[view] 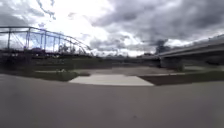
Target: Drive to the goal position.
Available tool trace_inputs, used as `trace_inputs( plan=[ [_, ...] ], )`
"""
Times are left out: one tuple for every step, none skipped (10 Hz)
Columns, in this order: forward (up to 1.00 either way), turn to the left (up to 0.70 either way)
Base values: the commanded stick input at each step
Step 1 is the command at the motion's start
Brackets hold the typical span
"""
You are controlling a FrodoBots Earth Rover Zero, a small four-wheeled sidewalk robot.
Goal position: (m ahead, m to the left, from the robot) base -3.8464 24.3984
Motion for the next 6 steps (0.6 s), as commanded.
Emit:
trace_inputs(
  plan=[
    [1.00, 0.40],
    [1.00, 0.40],
    [1.00, 0.40],
    [1.00, 0.40],
    [1.00, 0.40],
    [1.00, 0.40]
  ],
)
